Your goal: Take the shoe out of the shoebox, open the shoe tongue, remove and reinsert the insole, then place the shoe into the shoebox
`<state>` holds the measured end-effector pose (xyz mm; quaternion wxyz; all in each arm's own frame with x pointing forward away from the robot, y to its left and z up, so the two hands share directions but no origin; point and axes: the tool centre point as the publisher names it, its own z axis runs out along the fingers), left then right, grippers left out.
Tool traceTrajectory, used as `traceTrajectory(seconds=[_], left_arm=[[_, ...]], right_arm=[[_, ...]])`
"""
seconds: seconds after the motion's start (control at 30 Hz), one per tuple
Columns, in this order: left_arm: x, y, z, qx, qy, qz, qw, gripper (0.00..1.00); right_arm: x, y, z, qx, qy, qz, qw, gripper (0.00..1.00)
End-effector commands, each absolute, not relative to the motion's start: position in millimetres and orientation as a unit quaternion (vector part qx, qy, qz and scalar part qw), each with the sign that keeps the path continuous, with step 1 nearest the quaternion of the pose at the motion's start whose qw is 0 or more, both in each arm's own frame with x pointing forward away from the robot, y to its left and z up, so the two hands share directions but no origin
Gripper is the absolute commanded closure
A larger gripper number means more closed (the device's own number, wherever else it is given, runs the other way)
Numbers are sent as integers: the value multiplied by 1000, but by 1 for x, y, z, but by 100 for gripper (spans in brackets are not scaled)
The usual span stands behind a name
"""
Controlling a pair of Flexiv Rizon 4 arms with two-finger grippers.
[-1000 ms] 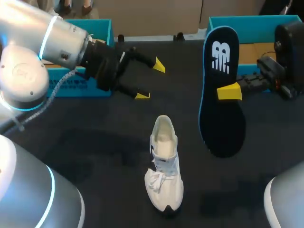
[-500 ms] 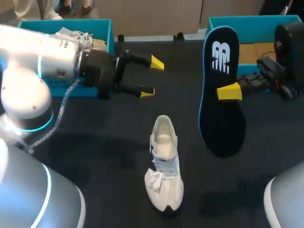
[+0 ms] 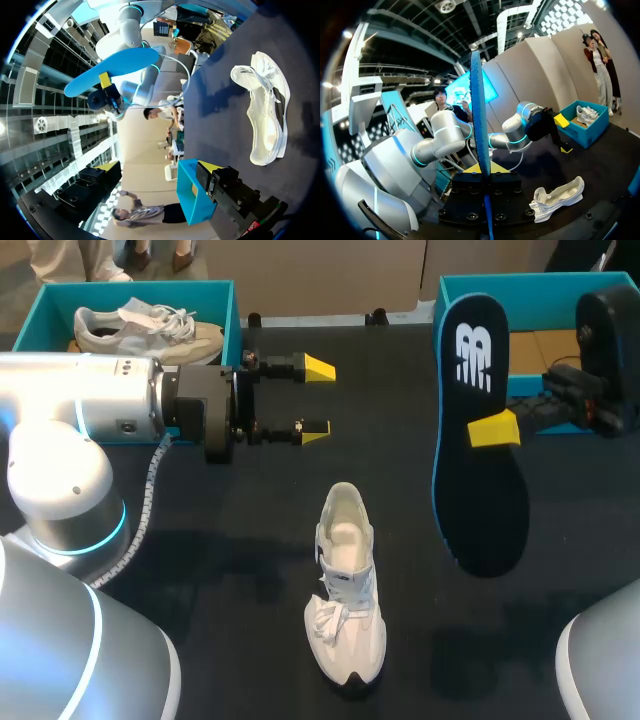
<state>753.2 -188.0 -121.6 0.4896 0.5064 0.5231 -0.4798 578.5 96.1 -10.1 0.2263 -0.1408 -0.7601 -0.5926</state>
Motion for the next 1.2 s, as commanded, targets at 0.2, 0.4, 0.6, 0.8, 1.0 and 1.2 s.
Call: traceTrajectory(seconds=[0.2,0.4,0.6,0.8,1.0,1.2], left_arm=[[756,-193,-121,495,528,-486,490,0],[756,-193,-121,495,528,-486,490,0],[756,-193,-121,495,528,-486,490,0],[756,-193,-121,495,528,-486,490,0],[756,-193,-121,495,528,-486,490,0],[756,-193,-121,495,528,-486,490,0]], right_arm=[[645,102,-32,-132,-729,-594,314,100],[645,102,-32,-132,-729,-594,314,100],[671,101,-37,-139,-718,-597,329,100],[740,88,-56,-177,-691,-588,381,100],[767,82,-76,-236,-662,-562,436,100],[770,83,-79,-241,-663,-550,447,100]])
